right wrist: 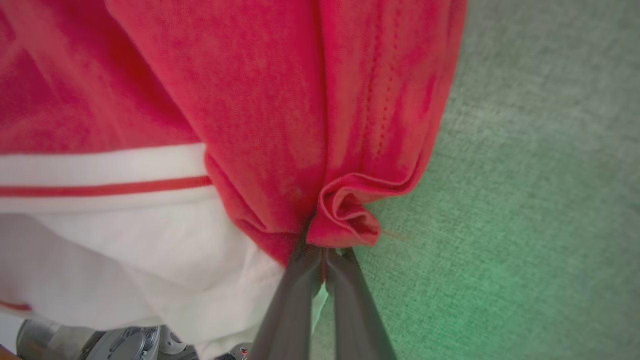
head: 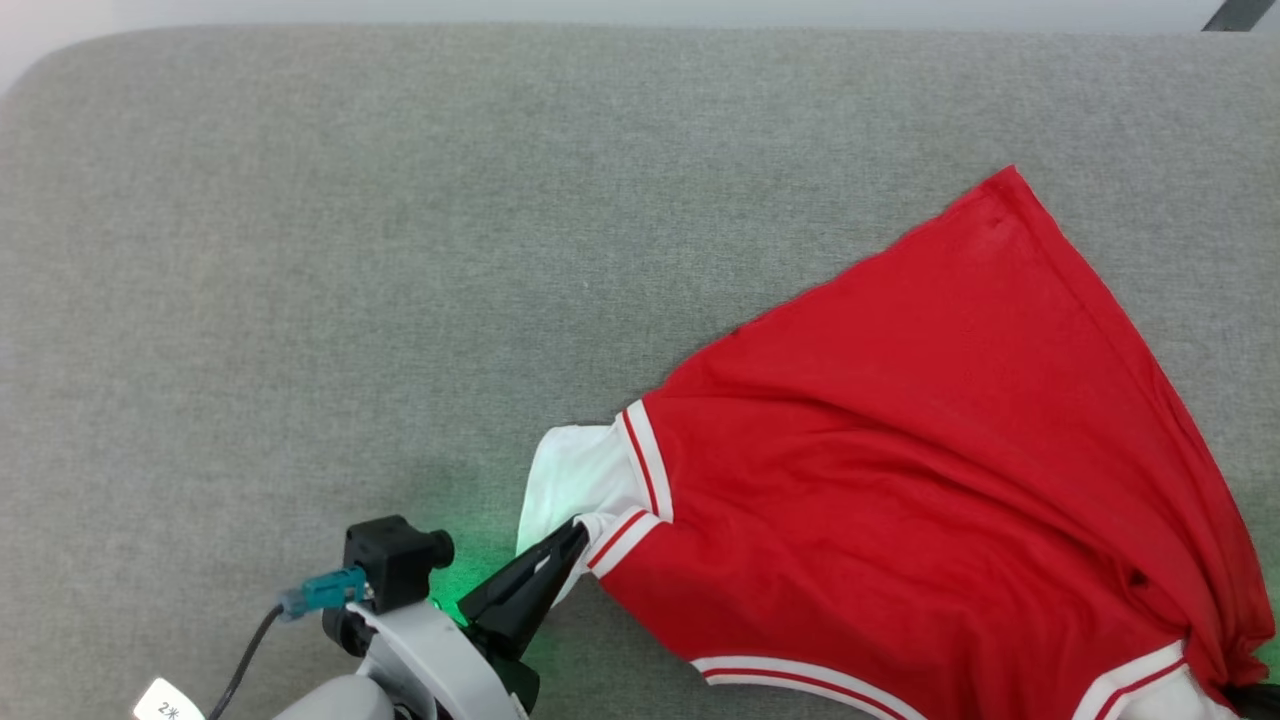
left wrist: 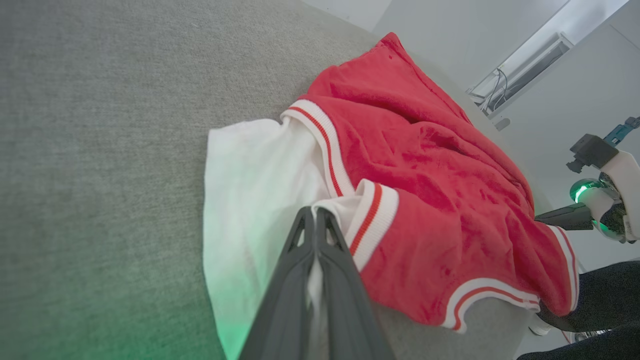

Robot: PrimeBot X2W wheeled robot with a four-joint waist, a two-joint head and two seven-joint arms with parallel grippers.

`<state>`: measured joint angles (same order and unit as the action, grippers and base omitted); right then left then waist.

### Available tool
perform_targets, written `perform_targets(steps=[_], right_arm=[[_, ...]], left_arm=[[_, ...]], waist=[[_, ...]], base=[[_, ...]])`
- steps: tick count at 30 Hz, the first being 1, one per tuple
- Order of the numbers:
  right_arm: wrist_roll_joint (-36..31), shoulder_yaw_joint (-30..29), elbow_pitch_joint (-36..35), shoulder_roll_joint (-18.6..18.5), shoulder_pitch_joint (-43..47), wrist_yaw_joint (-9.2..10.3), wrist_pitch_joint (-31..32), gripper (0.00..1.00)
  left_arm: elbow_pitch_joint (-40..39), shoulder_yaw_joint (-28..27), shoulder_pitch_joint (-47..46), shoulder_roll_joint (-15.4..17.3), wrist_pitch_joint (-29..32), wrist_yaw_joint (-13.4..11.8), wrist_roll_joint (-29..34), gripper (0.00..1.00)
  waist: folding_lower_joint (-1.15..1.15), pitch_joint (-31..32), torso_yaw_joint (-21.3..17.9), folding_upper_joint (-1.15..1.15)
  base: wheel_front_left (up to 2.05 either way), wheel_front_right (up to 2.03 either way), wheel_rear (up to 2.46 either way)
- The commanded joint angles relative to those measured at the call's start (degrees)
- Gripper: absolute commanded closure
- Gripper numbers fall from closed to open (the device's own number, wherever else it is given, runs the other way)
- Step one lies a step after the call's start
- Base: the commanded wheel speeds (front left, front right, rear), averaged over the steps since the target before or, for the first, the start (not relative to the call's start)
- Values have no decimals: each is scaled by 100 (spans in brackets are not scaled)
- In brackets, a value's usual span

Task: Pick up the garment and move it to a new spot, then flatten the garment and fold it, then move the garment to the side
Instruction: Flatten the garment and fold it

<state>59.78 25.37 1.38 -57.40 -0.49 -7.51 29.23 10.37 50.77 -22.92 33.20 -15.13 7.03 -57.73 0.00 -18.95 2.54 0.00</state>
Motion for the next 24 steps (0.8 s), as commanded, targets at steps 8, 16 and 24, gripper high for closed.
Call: perform_targets(steps=[8,16,24], right_arm=[[-868,-686,-176,598,518,6,186,0],[-897,-2799,-1415,264,740,6,577,0],[-1445,-2526,-1527,194,-1081,6,731,0]], left_arm=[[40,4,118,-20,1,-21,32,100],[-38,40,131,-214,1,-8,207,100],[19,200,-194,-506,1,33,366,100]], waist=[[0,89,-53,0],[0,25,234,0],[0,-345,723,0]], base=[[0,0,0],[0,0,0],[0,0,0]])
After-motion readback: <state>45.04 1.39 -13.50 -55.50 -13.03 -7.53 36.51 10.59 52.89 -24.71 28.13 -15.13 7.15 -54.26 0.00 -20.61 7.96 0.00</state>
